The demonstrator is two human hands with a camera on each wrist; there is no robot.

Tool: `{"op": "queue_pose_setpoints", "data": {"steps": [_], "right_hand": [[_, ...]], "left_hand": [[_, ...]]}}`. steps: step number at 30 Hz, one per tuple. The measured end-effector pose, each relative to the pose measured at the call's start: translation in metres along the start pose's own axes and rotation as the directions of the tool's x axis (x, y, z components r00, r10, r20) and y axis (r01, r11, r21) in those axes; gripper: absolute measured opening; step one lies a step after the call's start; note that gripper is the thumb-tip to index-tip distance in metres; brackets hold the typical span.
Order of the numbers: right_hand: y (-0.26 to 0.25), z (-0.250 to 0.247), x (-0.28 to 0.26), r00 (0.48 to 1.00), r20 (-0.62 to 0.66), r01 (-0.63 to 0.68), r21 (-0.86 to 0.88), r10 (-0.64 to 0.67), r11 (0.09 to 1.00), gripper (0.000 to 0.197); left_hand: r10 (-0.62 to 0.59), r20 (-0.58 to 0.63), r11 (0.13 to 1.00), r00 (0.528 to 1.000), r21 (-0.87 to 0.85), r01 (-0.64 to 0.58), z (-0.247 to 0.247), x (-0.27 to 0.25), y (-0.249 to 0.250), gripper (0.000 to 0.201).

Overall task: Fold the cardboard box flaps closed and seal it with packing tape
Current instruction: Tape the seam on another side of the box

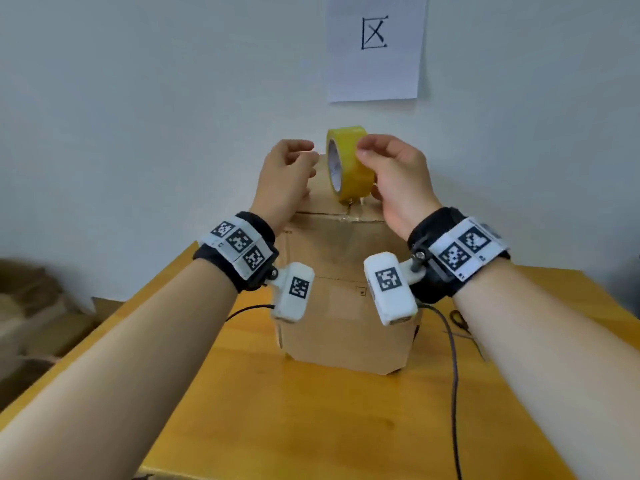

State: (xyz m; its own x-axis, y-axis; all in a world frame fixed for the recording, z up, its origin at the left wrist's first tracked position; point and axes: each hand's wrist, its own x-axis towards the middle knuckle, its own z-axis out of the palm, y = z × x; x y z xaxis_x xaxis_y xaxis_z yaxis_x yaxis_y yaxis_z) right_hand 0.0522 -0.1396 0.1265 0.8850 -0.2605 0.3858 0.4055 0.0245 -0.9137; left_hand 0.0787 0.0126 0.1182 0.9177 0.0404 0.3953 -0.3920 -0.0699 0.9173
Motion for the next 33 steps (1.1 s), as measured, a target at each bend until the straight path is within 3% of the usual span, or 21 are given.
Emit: {"op": "queue_pose_setpoints", "data": {"steps": [4, 7, 10, 15, 19, 33], "right_hand": [[0.000, -0.004, 0.014, 0.995, -0.014, -0.097, 0.095, 0.099, 0.991, 0.018], [0.000, -0.005, 0.017, 0.993, -0.002, -0.117, 0.105, 0.118, 0.988, 0.026], [0.000, -0.013, 0.018, 0.991, 0.016, -0.130, 0.111, 0.129, 0.985, 0.034], [0.001, -0.017, 0.022, 0.982, 0.105, -0.172, 0.151, 0.157, 0.973, 0.009], [0.007, -0.017, 0.025, 0.975, 0.169, -0.167, 0.138, 0.143, 0.976, 0.030], [0.004, -0.015, 0.023, 0.974, 0.150, -0.191, 0.121, 0.172, 0.974, 0.031]], "left_hand": [[-0.023, 0.150, 0.998, 0.988, 0.059, 0.014, 0.005, 0.007, 0.009, 0.059], [-0.036, 0.241, 0.997, 0.970, 0.076, 0.019, 0.022, 0.016, 0.021, 0.067], [-0.008, 0.251, 0.999, 0.968, 0.050, -0.004, 0.037, 0.020, 0.017, 0.066], [0.019, 0.294, 1.000, 0.956, 0.003, -0.021, 0.040, 0.031, 0.000, 0.052], [0.048, 0.312, 0.999, 0.949, -0.038, -0.038, 0.039, 0.031, -0.001, 0.042], [0.054, 0.327, 0.998, 0.943, -0.004, -0.055, 0.039, 0.026, 0.002, 0.040]]}}
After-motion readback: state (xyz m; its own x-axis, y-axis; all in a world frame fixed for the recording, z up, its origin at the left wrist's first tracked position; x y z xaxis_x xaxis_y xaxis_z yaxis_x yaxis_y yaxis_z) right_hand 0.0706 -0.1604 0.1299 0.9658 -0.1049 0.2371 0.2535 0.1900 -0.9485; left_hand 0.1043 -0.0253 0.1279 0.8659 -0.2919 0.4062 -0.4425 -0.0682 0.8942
